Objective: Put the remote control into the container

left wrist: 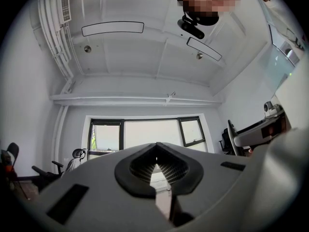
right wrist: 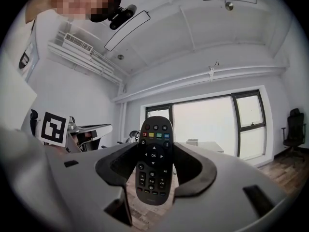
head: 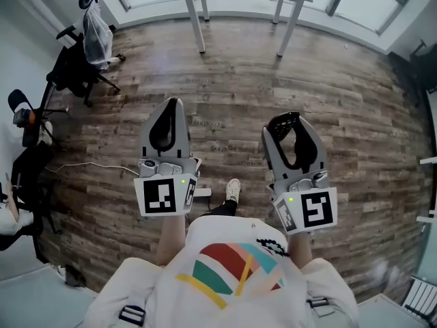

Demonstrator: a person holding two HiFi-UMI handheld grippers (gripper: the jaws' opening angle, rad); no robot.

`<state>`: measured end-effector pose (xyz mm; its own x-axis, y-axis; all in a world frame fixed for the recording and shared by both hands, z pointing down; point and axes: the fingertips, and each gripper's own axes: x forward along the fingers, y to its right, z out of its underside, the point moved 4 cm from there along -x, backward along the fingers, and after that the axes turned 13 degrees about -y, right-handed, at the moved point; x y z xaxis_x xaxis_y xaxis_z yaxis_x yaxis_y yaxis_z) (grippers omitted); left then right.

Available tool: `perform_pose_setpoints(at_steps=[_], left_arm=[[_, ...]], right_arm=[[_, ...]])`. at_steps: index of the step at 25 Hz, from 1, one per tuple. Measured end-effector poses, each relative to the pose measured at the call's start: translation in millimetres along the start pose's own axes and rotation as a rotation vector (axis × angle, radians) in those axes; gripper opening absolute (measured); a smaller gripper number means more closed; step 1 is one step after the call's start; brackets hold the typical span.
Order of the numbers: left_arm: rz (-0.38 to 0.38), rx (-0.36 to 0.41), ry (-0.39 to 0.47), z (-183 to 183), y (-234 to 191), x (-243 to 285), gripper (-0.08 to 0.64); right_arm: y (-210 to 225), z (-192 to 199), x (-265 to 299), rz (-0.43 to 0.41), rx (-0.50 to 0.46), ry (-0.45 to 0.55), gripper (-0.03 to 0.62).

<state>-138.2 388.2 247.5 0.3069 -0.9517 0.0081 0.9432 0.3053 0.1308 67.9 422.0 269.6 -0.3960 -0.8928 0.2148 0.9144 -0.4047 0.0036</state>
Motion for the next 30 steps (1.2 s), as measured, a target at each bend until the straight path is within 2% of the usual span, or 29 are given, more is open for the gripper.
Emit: perform_pose_setpoints(at_steps=[3,9,17,22,30], left_arm=[[0.021,0.004,0.038,-2.4,-5.8,26.5,0.008],[0.015,-0.032,-0.001,5.7,-11.9,52.0,0.008],[-0.031,-0.037,-0.007,12.5,-25.2,72.9,0.008],[-0.058,-0.037,-0.038,21.3,-35.7,95.4,0.008],[-0.09,-0.048,-0.04,22.6,-58.3,157.8,0.008]], right_arm=[[11.7,-7.9,21.8,0.012,-0.001,0.004,0.238],[18.6,-6.4,42.5,-0.002,0.011,-0.012,0.238],[31.3,-7.4,77.1,-0.036,0.014,-0.004,0.236],[39.8,-5.3,115.9,-0.088,0.031,-0.046,0.238],[69.9,-19.9,178.9,-0.104,0.007,-0.058,0.238]])
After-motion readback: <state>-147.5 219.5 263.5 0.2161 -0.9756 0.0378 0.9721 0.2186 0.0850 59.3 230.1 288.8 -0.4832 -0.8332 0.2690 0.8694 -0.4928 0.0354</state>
